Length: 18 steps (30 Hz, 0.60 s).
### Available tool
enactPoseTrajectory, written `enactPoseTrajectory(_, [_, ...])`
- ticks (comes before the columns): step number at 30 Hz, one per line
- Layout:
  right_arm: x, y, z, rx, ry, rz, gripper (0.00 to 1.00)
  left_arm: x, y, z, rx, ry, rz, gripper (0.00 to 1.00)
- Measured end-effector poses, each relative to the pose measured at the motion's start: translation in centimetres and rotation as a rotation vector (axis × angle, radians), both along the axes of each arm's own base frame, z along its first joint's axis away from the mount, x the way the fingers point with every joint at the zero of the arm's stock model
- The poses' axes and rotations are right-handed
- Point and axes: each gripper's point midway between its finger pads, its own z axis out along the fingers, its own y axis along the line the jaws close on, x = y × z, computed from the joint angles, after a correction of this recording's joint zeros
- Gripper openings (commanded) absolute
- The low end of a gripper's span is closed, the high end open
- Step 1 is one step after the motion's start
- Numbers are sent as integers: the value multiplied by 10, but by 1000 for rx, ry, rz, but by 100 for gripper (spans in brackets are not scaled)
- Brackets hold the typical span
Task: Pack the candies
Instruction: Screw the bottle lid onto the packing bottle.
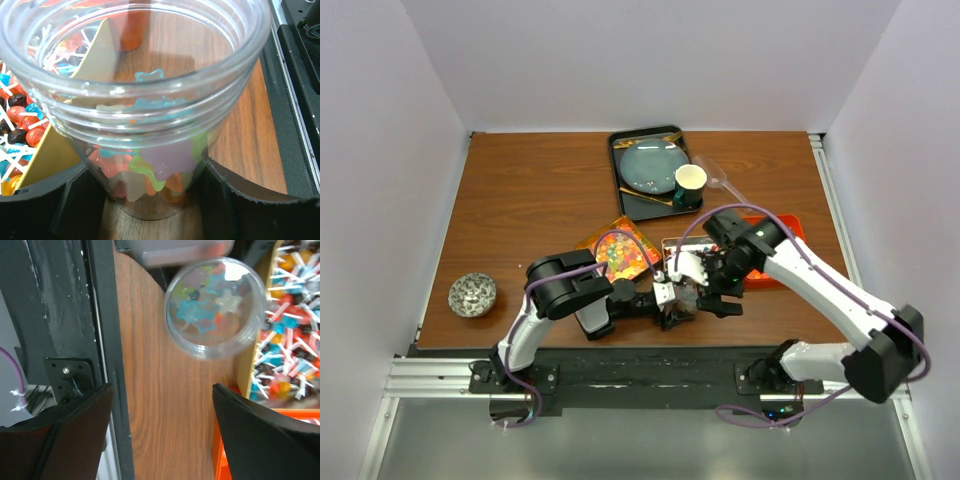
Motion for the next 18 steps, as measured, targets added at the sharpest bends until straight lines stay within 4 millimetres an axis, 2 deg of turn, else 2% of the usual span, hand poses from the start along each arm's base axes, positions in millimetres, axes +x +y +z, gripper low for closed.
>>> enactPoseTrajectory(5, [0,8,17,106,-58,49,89,0,0,0,0,0,-1,0])
enactPoseTrajectory(13, [24,38,3,134,-8,211,90,0,0,0,0,0,-2,0])
enactPoseTrajectory(18, [34,51,2,146,16,297,90,0,0,0,-1,-1,-2,0])
